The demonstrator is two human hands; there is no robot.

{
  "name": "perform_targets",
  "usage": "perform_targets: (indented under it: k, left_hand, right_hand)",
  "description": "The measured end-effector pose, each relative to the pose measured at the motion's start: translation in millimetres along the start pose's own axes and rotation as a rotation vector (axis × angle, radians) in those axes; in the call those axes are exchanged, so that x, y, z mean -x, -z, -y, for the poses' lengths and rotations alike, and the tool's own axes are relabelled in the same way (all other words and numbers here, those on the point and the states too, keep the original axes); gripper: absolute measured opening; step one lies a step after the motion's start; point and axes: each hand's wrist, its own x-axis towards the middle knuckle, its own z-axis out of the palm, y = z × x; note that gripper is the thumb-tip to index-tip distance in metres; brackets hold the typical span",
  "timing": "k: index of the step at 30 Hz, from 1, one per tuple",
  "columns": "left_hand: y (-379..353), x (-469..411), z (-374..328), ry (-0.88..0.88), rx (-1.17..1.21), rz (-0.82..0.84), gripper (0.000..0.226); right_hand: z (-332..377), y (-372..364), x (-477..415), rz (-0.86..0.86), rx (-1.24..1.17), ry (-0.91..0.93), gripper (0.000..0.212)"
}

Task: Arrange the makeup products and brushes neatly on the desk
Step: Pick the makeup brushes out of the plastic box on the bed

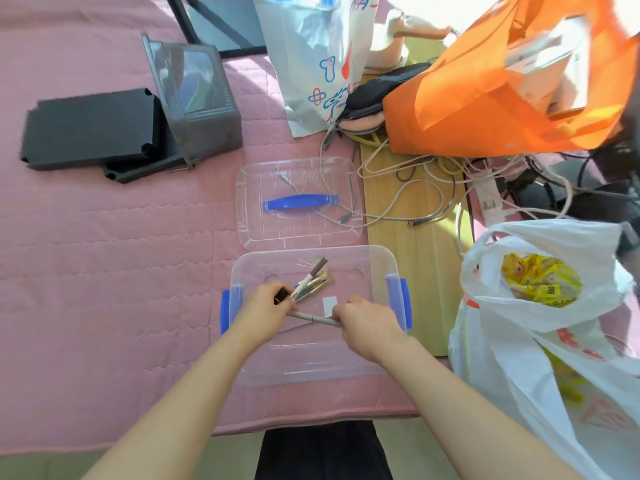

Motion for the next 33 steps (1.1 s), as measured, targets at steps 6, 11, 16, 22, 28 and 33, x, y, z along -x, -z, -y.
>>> perform_targets:
  k: [6, 11, 16, 22, 28, 33]
  left_hand:
    - [20.0, 53.1, -41.1, 0.099, 0.395, -0.084, 0.016]
    - [31.9, 97.3, -65.9, 0.185, 0.720, -0.033, 0.015]
    - [39.7, 140.3, -82.9, 0.134, 0.812, -0.045, 0.023]
    - [55.5, 183.9, -92.9, 0.086, 0.910, -0.113, 0.027]
    - [57.7, 226.5, -101.6, 0.044, 0.878, -0.073, 0.024]
    - [53.3, 263.2, -113.3, -0.048, 1.061, 0.008, 0.023]
  right_hand:
    - [9.0, 27.4, 43.3, 0.004, -0.246, -0.088, 0.016]
    - [9.3, 53.6, 80.8, 0.047, -0.361, -0.192, 0.012]
    - [14.7, 75.5, 122.0, 0.121, -0.510, -0.181, 0.010]
    - [23.7, 100.5, 168.8, 0.075, -0.674, -0.146, 0.027]
    - [49.0, 134.3, 211.4, 0.192, -1.317, -0.063, 0.024]
    - [57.1, 151.0, 235.6, 0.295, -1.611, 0.041, 0.025]
